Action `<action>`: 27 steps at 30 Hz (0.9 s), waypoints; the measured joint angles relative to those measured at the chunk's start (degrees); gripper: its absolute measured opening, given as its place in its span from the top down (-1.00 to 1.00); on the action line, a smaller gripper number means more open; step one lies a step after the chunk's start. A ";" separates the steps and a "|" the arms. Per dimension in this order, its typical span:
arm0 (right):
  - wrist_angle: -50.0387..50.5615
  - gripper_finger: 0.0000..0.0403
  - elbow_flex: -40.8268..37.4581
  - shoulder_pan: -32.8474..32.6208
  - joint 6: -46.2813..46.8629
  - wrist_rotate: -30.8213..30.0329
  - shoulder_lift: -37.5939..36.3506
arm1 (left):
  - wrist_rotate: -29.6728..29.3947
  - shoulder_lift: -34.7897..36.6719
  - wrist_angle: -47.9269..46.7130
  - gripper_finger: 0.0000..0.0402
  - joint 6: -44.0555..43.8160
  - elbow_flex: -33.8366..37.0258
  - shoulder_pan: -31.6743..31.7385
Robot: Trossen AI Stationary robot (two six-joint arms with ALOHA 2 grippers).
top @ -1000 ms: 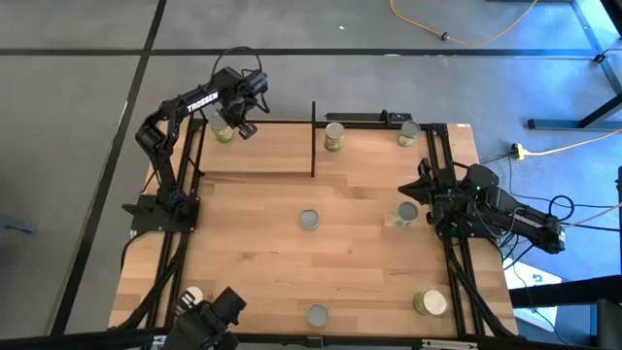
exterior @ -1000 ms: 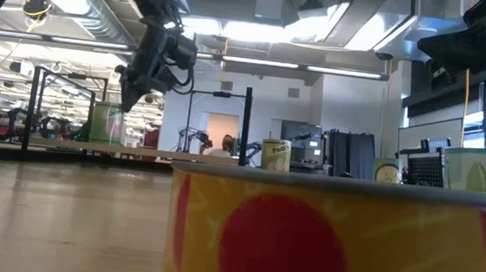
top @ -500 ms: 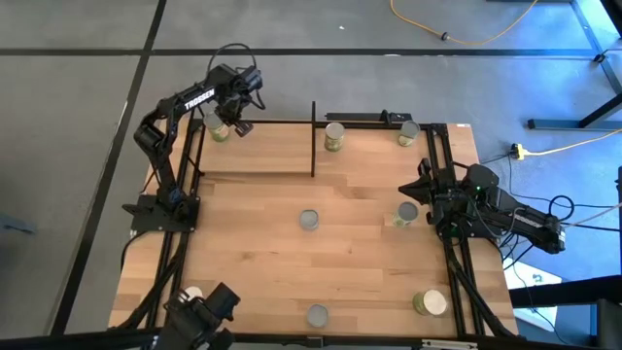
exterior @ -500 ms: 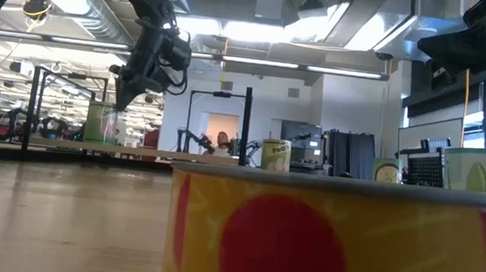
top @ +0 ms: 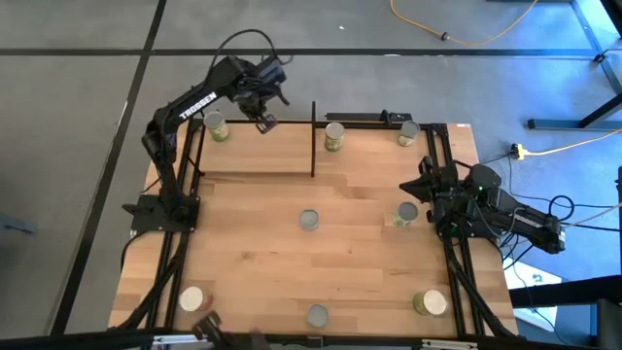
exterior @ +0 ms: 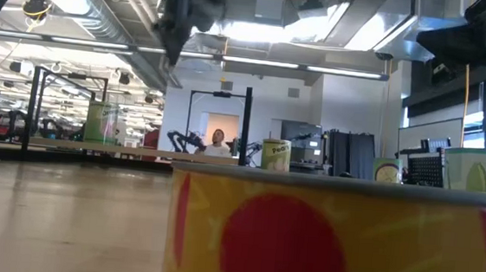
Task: Pick and place cans onto a shelf
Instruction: Put the canned pears can on the shelf
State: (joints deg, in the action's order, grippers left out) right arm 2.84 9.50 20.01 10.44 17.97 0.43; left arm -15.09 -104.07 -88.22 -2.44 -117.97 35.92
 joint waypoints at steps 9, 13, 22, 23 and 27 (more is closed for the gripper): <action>15.67 0.98 10.49 0.02 4.49 -7.44 5.12 | 0.78 0.12 -1.75 1.00 -11.13 -13.47 -16.75; 27.13 0.99 21.40 0.00 4.29 -8.03 12.37 | -1.41 1.50 -1.92 1.00 -15.29 -12.48 -22.47; 47.31 0.99 46.59 0.00 5.53 -8.89 38.42 | -8.29 11.35 -1.84 1.00 -31.97 -0.86 -32.88; 49.84 0.99 48.97 0.00 5.53 -8.93 41.42 | -8.96 12.86 -1.77 1.00 -34.15 0.98 -33.84; 54.17 0.95 56.91 0.00 3.92 -8.96 52.59 | -11.61 18.00 -1.84 1.00 -39.63 7.71 -37.79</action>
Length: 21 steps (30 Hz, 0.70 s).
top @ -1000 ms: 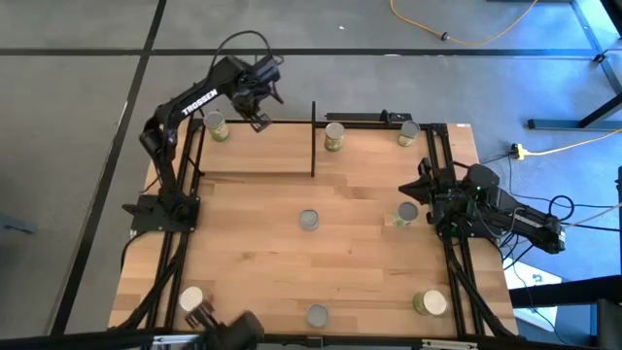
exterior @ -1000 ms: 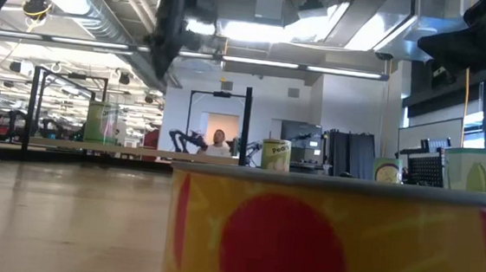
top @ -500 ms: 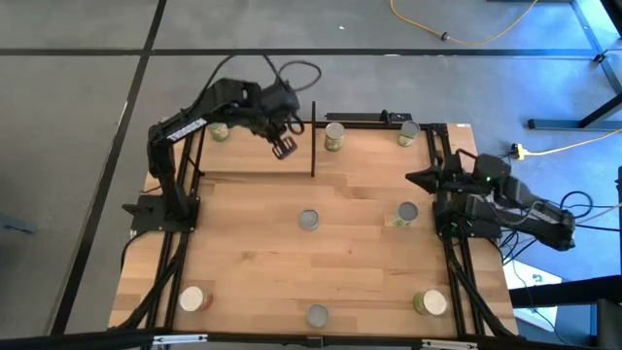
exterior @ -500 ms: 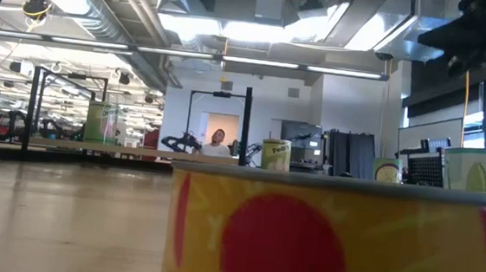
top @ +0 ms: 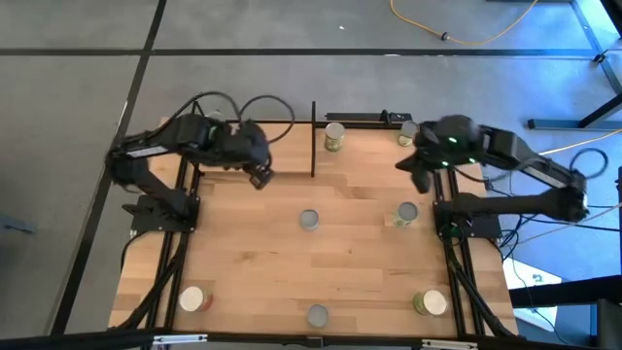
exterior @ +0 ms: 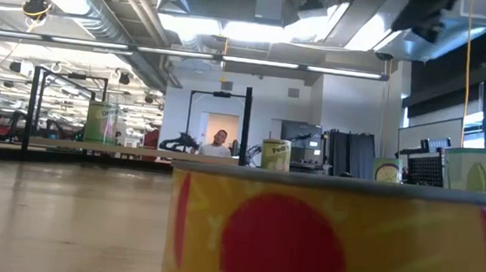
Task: Pick and place cans onto a shelf
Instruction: Put the canned pears can on the shelf
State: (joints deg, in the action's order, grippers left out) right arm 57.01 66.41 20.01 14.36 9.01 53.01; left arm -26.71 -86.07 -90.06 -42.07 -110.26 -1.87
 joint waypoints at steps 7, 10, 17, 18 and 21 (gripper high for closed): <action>-0.30 0.88 10.80 0.00 -5.74 0.43 14.78 | -1.79 8.09 -0.02 1.00 -5.26 10.15 -5.09; -0.36 0.87 14.49 0.02 -6.23 0.06 20.42 | -1.81 11.01 0.02 1.00 -6.30 13.07 -6.16; -0.30 0.87 20.99 0.50 -5.33 -1.86 33.06 | -1.84 16.42 0.01 1.00 -6.90 15.72 -7.49; -0.11 0.87 21.80 0.79 -4.22 -1.87 34.80 | -1.92 17.22 0.03 1.00 -6.90 15.77 -7.54; 1.05 0.86 24.60 1.69 -2.85 -1.91 39.47 | -2.80 19.09 0.03 1.00 -6.88 15.83 -7.95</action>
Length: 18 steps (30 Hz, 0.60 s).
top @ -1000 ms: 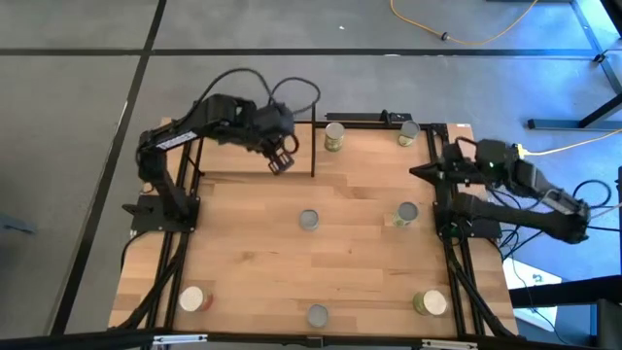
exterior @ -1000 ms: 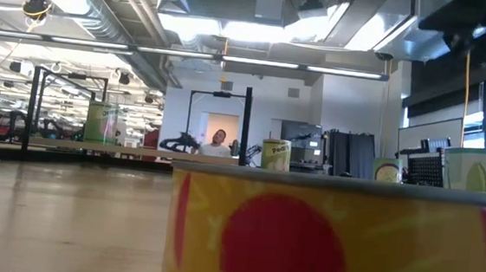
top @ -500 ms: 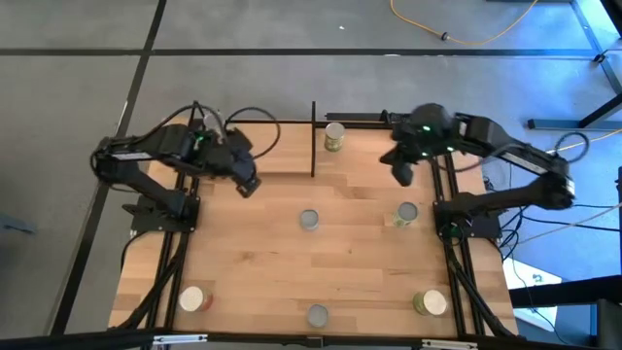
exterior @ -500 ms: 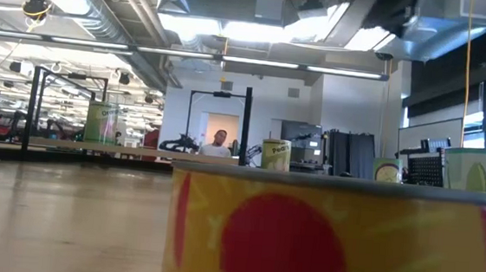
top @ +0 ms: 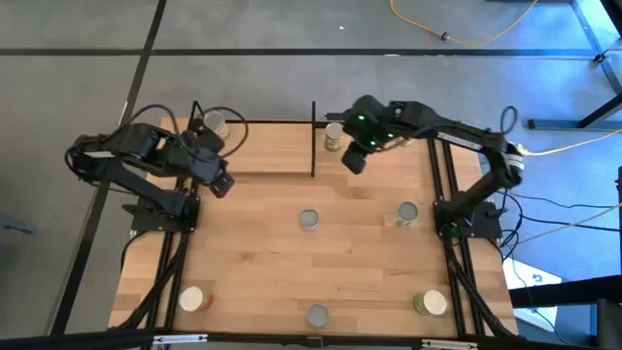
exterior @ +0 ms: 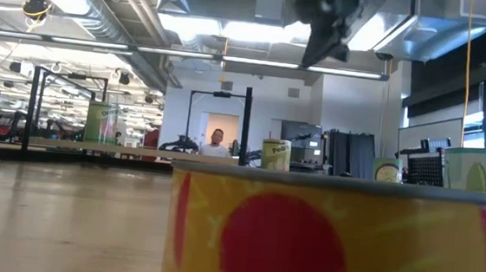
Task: Pick and place cans onto a shelf
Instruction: Put the canned pears can on the shelf
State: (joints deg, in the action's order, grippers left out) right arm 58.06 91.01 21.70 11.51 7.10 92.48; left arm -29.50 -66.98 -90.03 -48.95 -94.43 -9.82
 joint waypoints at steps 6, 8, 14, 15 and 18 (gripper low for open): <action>0.01 0.96 4.56 1.13 -0.22 0.07 6.31 | -0.15 2.82 0.04 1.00 2.96 -0.02 -0.05; -0.03 0.97 4.98 1.69 -0.24 0.03 7.56 | -0.18 3.21 -0.03 1.00 3.90 -0.02 -0.05; -0.33 0.79 5.02 3.78 0.17 -0.03 11.53 | -0.45 3.84 -0.05 1.00 6.05 -0.02 -0.03; -0.64 0.74 5.02 4.11 0.17 -0.03 12.05 | -0.49 3.92 0.00 1.00 6.05 -0.02 -0.03; -1.58 0.67 5.02 5.02 -2.97 -0.43 13.59 | -0.50 4.09 0.01 1.00 6.01 0.00 -0.01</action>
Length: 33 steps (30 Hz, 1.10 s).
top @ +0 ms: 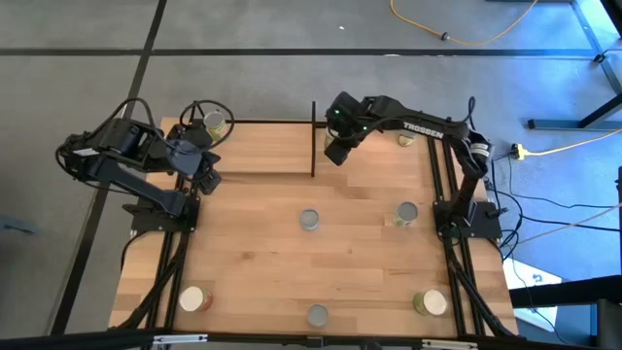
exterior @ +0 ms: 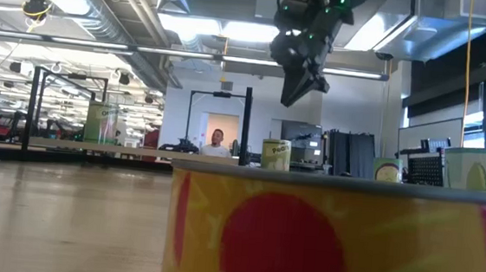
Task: Pick and place cans onto a shelf
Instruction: Put the canned pears can on the shelf
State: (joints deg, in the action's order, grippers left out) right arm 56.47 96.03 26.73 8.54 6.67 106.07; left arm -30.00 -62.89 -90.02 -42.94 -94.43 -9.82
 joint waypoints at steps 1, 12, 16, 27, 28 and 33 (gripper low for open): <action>-0.34 0.66 0.00 0.29 -2.56 -0.70 0.41 | 0.02 0.05 0.00 1.00 -0.02 -0.02 0.00; -1.50 0.67 -0.02 3.84 -25.78 -8.17 2.92 | -1.03 -0.02 0.02 1.00 -3.46 -0.02 1.34; -1.54 0.67 -0.07 4.30 -35.78 -4.38 3.19 | -2.05 -0.02 0.02 1.00 -3.45 -0.02 2.35; -4.53 0.67 -0.76 4.55 -45.68 -3.58 3.97 | -2.72 -0.02 0.02 1.00 -3.45 -0.02 3.34; -4.97 0.67 -0.76 4.68 -45.24 -3.60 4.31 | -2.73 -0.02 0.02 1.00 -3.45 -0.02 3.32; -5.76 0.67 -0.78 5.04 -44.82 -4.49 6.42 | -2.84 -0.02 0.02 1.00 -3.45 -0.02 3.32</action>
State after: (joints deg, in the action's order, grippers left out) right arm 50.72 95.24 31.76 -36.27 2.18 112.49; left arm -32.84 -62.92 -90.00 -46.39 -94.45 -6.50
